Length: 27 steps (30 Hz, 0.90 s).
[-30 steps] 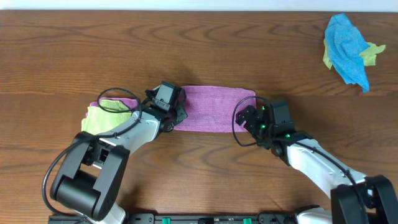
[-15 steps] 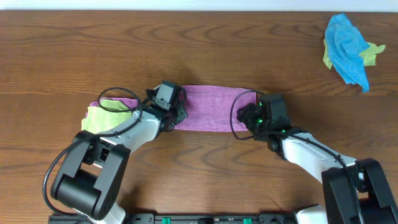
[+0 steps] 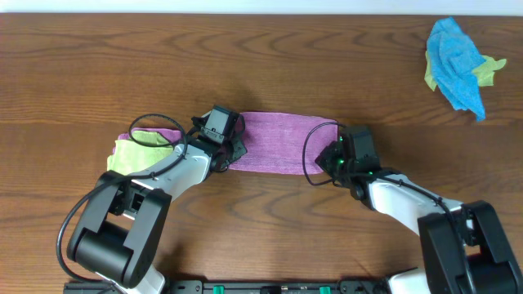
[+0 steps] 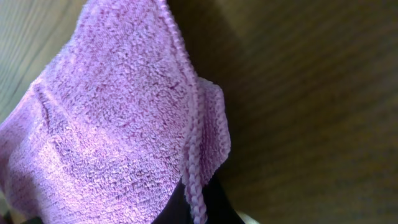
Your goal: Fold the cloth
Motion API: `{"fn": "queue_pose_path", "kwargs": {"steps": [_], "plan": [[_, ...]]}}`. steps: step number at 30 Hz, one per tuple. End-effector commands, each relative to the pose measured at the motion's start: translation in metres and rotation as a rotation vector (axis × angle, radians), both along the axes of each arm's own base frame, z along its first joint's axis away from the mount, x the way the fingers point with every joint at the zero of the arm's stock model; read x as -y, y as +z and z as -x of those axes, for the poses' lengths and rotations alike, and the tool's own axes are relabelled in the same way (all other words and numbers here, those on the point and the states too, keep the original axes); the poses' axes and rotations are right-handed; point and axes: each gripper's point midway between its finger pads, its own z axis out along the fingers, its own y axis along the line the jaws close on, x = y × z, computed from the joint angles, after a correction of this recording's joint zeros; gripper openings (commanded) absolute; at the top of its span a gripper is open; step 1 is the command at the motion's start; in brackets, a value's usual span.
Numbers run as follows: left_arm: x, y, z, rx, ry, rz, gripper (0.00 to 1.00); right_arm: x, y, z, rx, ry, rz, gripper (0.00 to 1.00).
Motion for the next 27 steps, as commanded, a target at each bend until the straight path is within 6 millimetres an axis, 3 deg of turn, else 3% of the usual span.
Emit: {"fn": "queue_pose_path", "kwargs": {"steps": [1, 7, 16, 27], "plan": [[-0.006, -0.021, 0.017, -0.082, 0.001, -0.031, 0.06, 0.000, -0.008, 0.004, 0.010, 0.063, 0.036, 0.01], [-0.007, -0.022, 0.019, -0.092, -0.002, -0.036, 0.06, -0.009, 0.001, 0.001, 0.039, 0.110, 0.003, 0.01], [-0.005, -0.022, 0.020, -0.096, -0.005, -0.028, 0.06, -0.024, 0.038, -0.003, 0.152, 0.163, 0.007, 0.01], [-0.002, -0.022, 0.022, -0.105, -0.015, -0.008, 0.06, -0.059, 0.057, 0.000, 0.202, 0.248, -0.011, 0.01]]}}
